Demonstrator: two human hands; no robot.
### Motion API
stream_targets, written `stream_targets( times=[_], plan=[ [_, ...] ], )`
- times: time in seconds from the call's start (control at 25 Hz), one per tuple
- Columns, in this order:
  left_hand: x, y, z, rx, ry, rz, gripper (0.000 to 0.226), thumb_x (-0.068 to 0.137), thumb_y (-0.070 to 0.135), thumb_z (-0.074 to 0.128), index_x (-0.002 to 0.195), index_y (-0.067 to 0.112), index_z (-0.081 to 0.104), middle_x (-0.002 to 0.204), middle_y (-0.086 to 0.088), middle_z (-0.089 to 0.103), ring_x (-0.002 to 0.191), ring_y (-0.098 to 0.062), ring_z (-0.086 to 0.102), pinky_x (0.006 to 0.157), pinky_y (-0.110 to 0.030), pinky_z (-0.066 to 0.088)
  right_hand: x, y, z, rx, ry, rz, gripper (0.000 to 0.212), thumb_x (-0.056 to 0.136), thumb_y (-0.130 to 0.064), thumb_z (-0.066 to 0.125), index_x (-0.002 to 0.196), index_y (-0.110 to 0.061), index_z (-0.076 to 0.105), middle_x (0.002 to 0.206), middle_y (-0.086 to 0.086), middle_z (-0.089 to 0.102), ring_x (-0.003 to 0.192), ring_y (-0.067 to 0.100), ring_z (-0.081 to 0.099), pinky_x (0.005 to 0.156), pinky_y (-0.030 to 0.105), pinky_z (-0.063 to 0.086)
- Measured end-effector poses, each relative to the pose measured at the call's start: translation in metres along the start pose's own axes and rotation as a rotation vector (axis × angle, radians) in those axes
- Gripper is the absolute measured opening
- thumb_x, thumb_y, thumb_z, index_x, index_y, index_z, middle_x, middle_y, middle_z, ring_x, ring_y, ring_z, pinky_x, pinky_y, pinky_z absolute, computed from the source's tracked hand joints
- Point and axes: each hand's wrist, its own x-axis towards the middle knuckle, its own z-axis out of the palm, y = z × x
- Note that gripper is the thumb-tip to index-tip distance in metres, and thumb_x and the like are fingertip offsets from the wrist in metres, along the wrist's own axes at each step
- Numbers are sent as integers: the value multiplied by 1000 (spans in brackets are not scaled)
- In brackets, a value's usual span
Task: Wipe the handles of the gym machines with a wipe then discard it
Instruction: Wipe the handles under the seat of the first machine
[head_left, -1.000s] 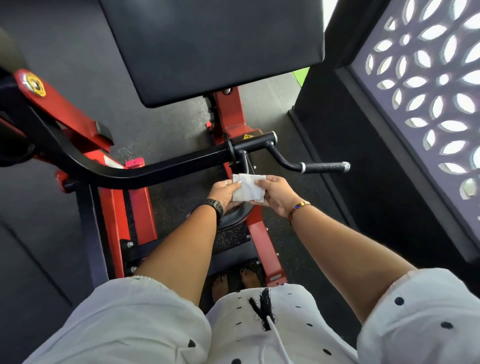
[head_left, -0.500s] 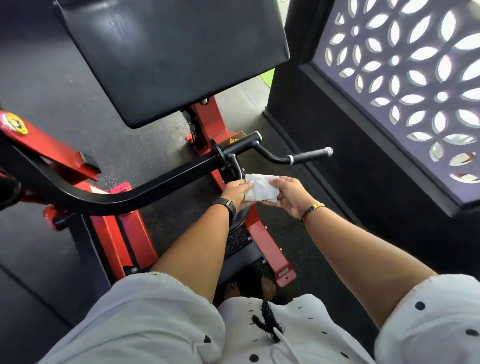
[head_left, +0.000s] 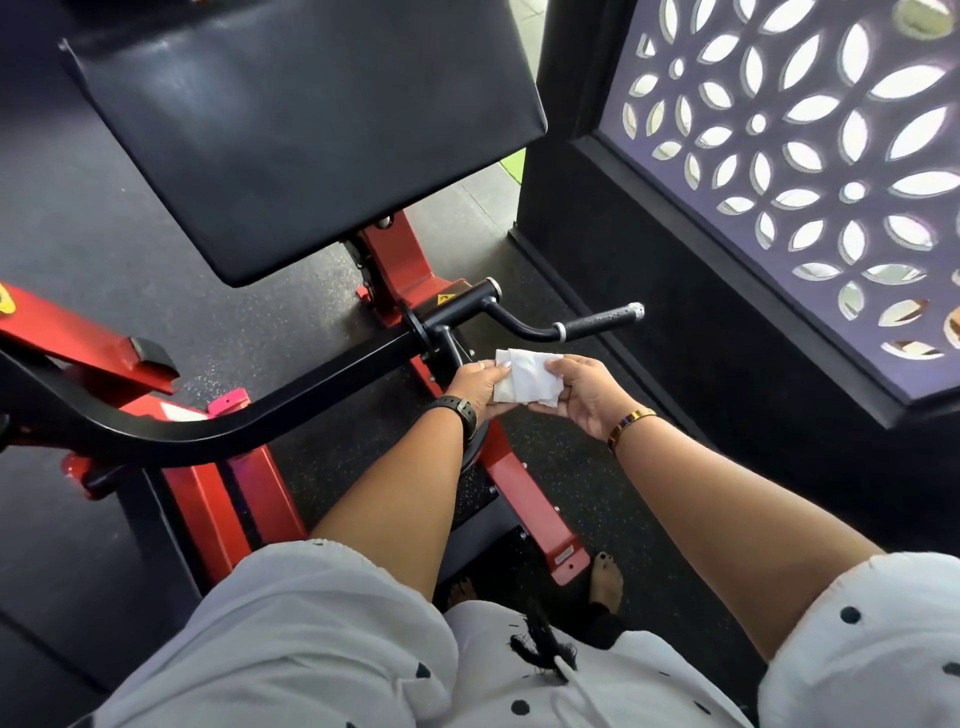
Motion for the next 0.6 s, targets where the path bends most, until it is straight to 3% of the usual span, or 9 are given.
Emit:
stream_targets(
  times=[0.16,0.32,0.48,0.6],
  plan=[
    [11,3,26,-2,23,-2,13,99,9,47,88,13,54,89,-8,58,76,-16,57,66,-32,52,13,-15,-21,-4,-22,8,24,95,-8,49,117,1,52,99,19,62,81,29,66,64,43,60],
    [23,9,55,-44,98,22,15,99,7,46,87,12,54,85,-8,57,74,-16,57,54,-28,55,32,-38,-45,-22,-96,41,26,95,-8,49,119,1,50,101,19,61,83,29,66,64,43,60],
    [39,4,91,-92,182,22,10,98,8,47,100,11,57,88,-7,61,77,-16,60,67,-32,54,48,-66,-76,-84,-170,72,26,96,-8,47,120,0,52,102,18,63,83,27,67,66,42,60],
    [47,0,120,-143,221,34,12,97,9,49,94,14,59,87,-5,63,78,-17,62,67,-31,54,58,-85,-98,-127,-182,86,26,96,-7,47,120,0,50,101,17,63,84,27,66,72,44,59]
  ],
)
